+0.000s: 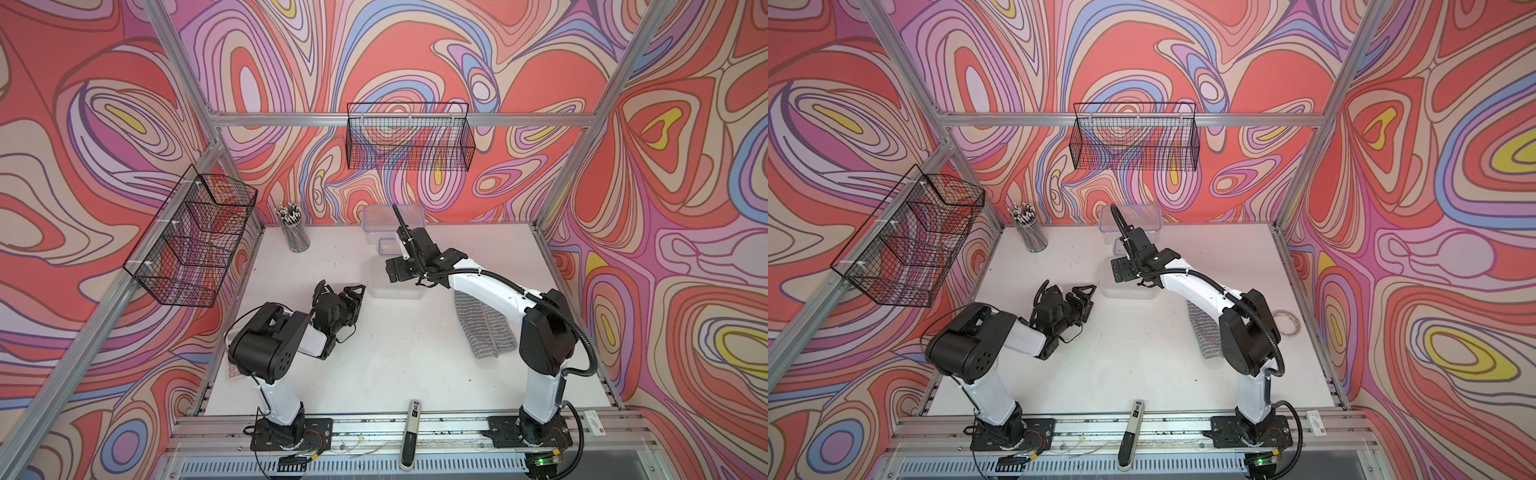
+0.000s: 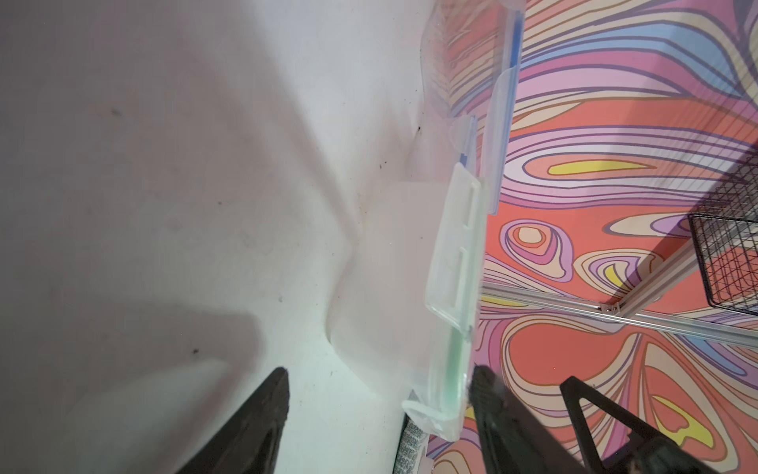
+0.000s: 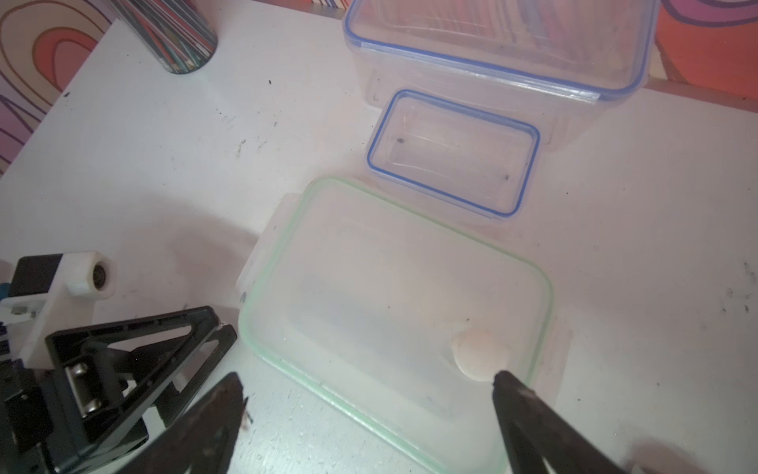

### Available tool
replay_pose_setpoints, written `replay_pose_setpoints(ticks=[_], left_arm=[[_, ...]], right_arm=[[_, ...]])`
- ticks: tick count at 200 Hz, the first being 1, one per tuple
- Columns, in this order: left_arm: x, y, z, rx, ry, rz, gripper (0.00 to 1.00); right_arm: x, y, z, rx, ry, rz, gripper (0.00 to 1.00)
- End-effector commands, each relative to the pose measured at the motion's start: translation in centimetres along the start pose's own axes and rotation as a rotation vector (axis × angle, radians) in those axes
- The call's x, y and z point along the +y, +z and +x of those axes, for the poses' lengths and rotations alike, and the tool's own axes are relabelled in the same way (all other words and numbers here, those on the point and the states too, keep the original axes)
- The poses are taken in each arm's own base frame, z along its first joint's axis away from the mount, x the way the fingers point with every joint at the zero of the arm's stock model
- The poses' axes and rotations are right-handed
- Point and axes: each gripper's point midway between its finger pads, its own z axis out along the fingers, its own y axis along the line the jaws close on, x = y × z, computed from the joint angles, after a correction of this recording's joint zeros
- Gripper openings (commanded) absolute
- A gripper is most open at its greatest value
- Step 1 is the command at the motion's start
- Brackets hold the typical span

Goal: Wipe the insides of the lunch boxes
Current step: Adjust the lunch box at the center of the board.

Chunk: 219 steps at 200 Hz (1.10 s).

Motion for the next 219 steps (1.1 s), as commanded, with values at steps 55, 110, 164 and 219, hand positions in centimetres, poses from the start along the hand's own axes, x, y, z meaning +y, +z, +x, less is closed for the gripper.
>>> replay_pose_setpoints(ticks=[55, 110, 164, 219], left_arm=[[-6.7, -5.3, -4.9, -0.061, 0.625, -0.373, 0.8], [-12.6, 2.3, -4.8, 0.209, 0.913, -0.344, 0.77], [-13.2, 8.8, -3.9, 0.388, 1.037, -0.284, 0.74], [-11.6, 13.3, -2.8, 0.492, 1.03, -0.222, 0.73]], right_arm=[[2.7, -0.2, 3.9, 0.008, 0.199, -0.212, 0.97], [3.0, -0.1, 6.0, -0.085, 0.466, -0.332, 0.95], [3.1, 0.7, 7.5, -0.161, 0.666, -0.447, 0.93], [3.8, 2.1, 8.8, -0.139, 0.728, -0.489, 0.93]])
